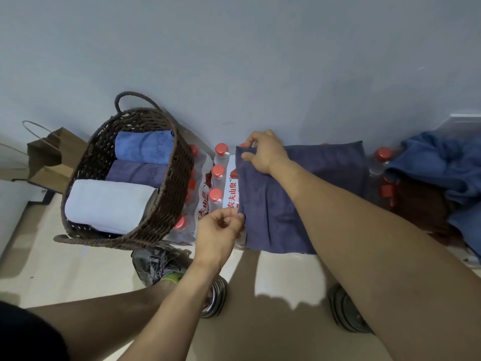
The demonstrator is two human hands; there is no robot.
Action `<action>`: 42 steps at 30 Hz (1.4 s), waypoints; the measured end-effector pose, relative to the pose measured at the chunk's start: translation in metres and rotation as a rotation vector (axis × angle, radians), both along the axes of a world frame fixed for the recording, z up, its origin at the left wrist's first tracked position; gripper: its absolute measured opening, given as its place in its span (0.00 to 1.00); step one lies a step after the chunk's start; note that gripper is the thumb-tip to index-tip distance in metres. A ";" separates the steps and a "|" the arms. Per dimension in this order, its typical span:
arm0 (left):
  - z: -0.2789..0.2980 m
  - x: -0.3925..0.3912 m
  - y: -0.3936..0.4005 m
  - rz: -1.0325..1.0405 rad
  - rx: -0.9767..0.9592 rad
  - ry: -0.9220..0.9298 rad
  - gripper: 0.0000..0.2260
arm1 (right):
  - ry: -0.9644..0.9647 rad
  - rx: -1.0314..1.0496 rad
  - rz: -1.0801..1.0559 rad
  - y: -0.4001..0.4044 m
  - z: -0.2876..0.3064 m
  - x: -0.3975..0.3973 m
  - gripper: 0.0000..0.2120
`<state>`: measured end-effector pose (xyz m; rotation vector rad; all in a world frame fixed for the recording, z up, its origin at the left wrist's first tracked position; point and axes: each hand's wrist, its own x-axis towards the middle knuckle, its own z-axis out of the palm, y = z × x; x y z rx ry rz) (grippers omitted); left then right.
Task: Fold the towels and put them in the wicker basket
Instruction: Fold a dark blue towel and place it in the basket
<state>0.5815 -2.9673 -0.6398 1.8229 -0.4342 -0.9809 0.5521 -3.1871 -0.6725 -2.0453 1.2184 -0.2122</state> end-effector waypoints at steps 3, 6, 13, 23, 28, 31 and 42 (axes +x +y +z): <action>0.003 0.006 0.000 0.004 -0.032 -0.056 0.04 | 0.049 -0.005 -0.034 -0.004 0.001 0.004 0.12; 0.004 0.011 -0.002 0.099 -0.074 0.060 0.02 | 0.129 0.013 -0.013 -0.010 0.007 0.009 0.12; -0.001 0.023 0.010 -0.014 0.118 0.049 0.09 | 0.127 0.049 0.010 -0.013 0.008 0.008 0.11; -0.008 0.008 0.014 -0.276 0.170 -0.437 0.08 | 0.152 0.049 0.033 -0.014 0.005 0.011 0.13; -0.004 0.003 0.006 -0.381 0.053 -0.567 0.07 | 0.176 0.047 0.083 -0.016 0.008 0.011 0.15; -0.001 0.003 0.007 -0.363 0.022 -0.572 0.03 | 0.135 0.061 0.107 -0.024 0.016 0.006 0.13; -0.006 0.020 0.030 -0.457 0.074 -0.445 0.08 | -0.102 0.085 -0.033 -0.037 0.025 -0.012 0.09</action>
